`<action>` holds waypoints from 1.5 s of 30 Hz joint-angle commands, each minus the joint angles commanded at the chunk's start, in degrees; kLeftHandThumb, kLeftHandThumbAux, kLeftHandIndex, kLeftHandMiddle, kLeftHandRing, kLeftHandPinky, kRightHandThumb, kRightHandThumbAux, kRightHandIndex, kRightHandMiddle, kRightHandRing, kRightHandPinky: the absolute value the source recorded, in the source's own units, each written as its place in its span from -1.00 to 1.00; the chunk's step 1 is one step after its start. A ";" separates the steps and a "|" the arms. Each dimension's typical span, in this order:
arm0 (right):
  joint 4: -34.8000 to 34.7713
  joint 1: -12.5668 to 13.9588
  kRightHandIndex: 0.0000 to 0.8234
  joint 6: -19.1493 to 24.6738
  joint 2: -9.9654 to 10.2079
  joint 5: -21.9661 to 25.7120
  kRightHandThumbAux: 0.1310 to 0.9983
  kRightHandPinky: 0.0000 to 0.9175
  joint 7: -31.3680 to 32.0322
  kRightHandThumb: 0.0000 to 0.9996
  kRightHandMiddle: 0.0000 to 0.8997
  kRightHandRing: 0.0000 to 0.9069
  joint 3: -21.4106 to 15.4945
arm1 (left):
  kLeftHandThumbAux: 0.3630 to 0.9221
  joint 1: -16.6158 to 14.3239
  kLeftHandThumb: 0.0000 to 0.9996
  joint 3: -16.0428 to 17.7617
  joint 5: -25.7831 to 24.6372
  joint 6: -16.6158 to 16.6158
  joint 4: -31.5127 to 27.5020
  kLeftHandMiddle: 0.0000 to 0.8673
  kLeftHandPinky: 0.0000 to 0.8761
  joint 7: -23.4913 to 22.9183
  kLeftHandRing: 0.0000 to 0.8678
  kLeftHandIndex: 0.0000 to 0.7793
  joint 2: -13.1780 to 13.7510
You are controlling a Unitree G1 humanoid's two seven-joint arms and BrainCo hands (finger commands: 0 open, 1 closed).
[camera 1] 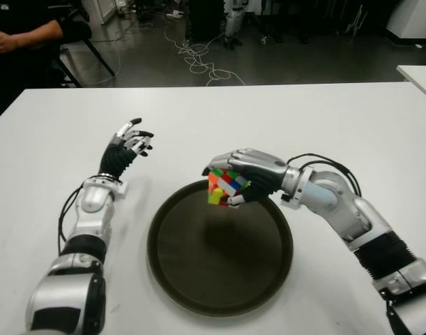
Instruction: Pick up the Rubik's Cube and put it in the plate
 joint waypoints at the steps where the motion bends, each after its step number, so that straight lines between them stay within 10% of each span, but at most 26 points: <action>1: 0.69 -0.10 0.03 -0.31 0.26 -0.21 0.40 0.44 -0.29 0.36 0.52 0.52 0.13 | -0.21 0.03 -0.80 -0.02 0.03 0.01 -0.05 -0.20 0.02 0.06 -0.02 -0.67 -0.01; 45: 8.45 0.12 0.02 -7.44 2.95 -9.94 0.39 0.35 -16.99 0.37 0.33 0.37 1.69 | -0.26 0.53 -0.81 -0.69 0.74 0.41 -1.62 -0.19 0.03 1.27 0.00 -0.67 0.04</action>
